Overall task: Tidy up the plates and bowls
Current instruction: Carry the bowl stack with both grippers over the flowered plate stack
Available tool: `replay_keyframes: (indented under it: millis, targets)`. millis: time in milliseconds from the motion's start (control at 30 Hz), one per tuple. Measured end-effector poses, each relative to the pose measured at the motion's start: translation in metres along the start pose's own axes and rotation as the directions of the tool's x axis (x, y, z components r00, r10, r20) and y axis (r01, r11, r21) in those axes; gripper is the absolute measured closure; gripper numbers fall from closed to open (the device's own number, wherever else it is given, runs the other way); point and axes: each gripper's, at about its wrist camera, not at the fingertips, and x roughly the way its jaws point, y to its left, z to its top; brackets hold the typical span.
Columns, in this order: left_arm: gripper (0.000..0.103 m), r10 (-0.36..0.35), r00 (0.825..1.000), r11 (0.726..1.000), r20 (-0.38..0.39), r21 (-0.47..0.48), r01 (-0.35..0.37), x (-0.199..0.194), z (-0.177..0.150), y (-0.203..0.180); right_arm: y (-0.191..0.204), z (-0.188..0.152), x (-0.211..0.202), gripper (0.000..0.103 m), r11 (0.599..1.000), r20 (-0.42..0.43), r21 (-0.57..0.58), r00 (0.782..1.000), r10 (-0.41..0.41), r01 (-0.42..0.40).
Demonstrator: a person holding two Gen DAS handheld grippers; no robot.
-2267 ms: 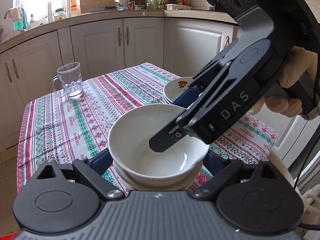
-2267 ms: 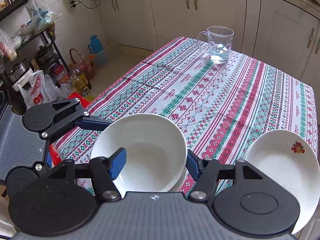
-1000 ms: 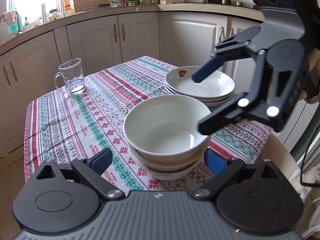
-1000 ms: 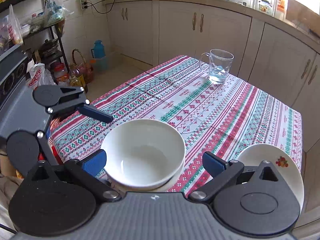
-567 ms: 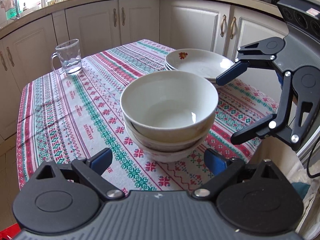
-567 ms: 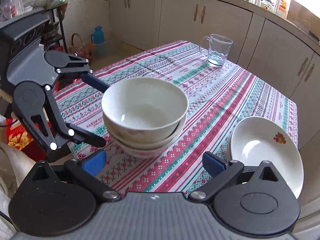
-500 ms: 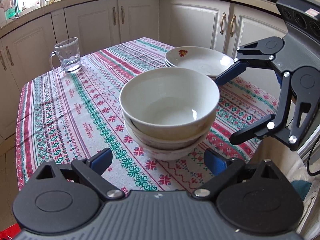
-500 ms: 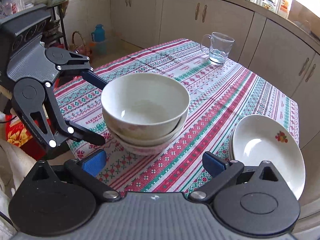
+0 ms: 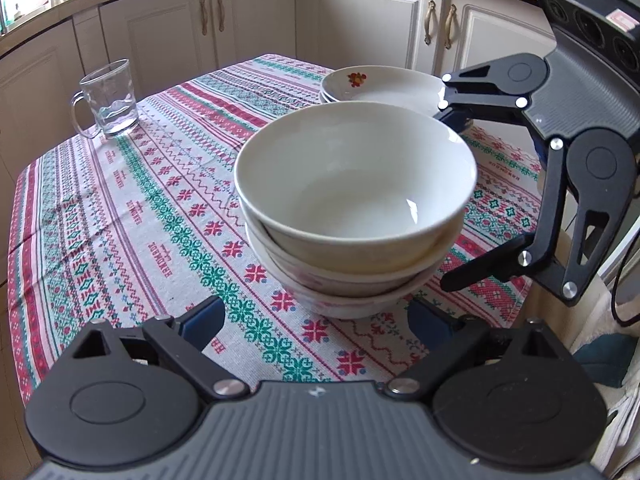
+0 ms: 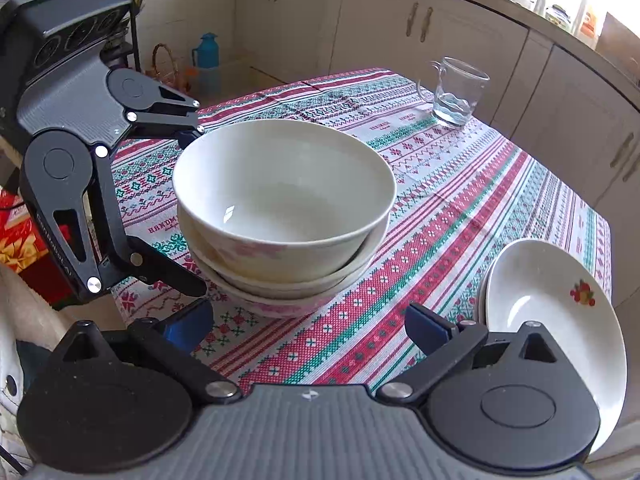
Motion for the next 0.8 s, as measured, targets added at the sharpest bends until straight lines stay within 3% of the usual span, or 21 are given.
replay_keyframes:
  millis: [367, 800]
  targets:
    - [0.007, -0.092, 0.996, 0.982, -0.007, 0.162, 0.092, 0.006, 0.011, 0.009, -0.007, 0.008, 0.012, 0.000, 0.990, 0.007, -0.113, 0.996, 0.085, -0.084]
    - [0.011, -0.256, 0.965, 0.924, -0.049, 0.282, 0.260, 0.016, 0.023, 0.024, -0.022, 0.019, 0.021, 0.007, 0.956, -0.027, -0.177, 0.973, 0.231, -0.232]
